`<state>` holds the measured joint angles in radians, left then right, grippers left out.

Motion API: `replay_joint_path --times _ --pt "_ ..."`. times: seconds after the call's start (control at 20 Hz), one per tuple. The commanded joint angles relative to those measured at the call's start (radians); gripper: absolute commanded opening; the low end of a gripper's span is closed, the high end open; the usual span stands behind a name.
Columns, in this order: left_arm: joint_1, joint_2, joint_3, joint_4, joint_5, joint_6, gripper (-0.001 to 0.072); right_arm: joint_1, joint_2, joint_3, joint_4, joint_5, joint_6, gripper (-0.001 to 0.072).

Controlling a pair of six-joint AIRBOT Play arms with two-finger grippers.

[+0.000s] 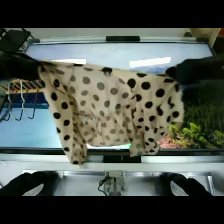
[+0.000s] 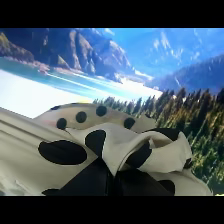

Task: Fold the shirts.

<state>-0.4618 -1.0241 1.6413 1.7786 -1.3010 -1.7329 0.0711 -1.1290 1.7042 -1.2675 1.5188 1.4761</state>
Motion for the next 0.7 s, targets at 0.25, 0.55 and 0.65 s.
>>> replay_joint_path --times 0.25,0.55,0.65 --pt "0.035 -0.357 -0.109 0.006 0.051 -0.001 0.0047 0.000 -0.449 -0.071 0.071 -0.218 -0.048 0.0110" --pt "0.047 -0.376 -0.107 0.005 0.051 0.003 0.0047 0.002 -0.428 0.066 -0.120 -0.155 -0.036 0.0634" --pt "0.050 -0.376 -0.107 0.005 0.052 0.003 0.0047 0.051 -0.413 0.064 -0.068 -0.097 -0.016 0.0633"
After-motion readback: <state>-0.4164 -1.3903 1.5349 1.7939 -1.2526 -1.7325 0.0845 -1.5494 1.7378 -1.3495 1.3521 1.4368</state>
